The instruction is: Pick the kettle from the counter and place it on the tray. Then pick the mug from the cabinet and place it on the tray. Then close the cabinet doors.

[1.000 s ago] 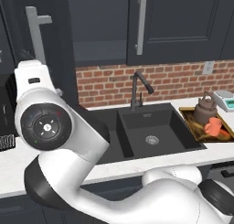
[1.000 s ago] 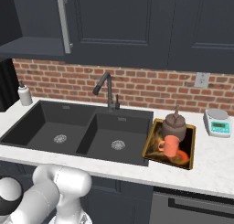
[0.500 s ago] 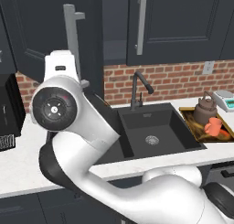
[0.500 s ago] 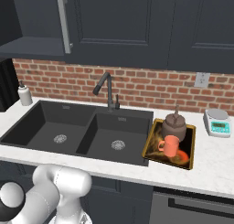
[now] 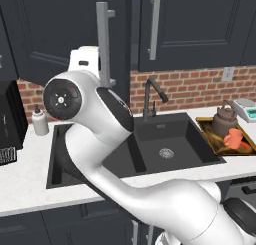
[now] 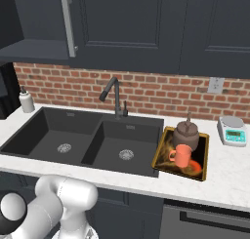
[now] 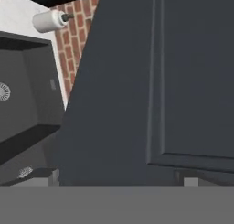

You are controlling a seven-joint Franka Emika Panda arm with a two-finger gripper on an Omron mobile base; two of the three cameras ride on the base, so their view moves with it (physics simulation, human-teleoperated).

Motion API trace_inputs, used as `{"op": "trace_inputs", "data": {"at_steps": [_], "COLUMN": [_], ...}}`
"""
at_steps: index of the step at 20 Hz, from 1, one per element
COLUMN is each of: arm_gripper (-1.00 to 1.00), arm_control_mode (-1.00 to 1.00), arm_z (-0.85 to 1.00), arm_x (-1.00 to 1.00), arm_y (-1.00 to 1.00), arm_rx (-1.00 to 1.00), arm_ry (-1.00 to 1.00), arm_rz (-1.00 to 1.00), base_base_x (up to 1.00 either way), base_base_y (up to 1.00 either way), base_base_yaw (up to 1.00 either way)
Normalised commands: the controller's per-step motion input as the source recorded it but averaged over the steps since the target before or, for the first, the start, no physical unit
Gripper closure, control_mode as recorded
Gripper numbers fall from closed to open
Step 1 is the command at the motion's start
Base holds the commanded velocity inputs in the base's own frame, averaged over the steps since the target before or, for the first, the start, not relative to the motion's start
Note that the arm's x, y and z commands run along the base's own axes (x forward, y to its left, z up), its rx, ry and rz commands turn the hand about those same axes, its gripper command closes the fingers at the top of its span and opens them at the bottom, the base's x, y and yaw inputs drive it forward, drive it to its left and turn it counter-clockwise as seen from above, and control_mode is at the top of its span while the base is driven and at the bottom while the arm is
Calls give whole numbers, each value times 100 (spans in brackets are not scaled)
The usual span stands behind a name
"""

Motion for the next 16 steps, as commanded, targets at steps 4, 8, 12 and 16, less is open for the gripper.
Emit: {"op": "trace_inputs", "data": {"at_steps": [4,8,12,16], "arm_gripper": [-100,-100,-100,-100], "arm_control_mode": [-100,-100,-100,-100], "arm_z": [0,0,0,-4], "arm_x": [69,81,88,92], "arm_y": [-43,-41,-34,-34], "arm_rx": [0,0,0,0], "arm_ry": [0,0,0,0], "arm_rz": [-13,-7,0,0], "base_base_x": [0,0,0,0], "base_base_y": [0,0,0,0], "base_base_yaw": [0,0,0,0]}}
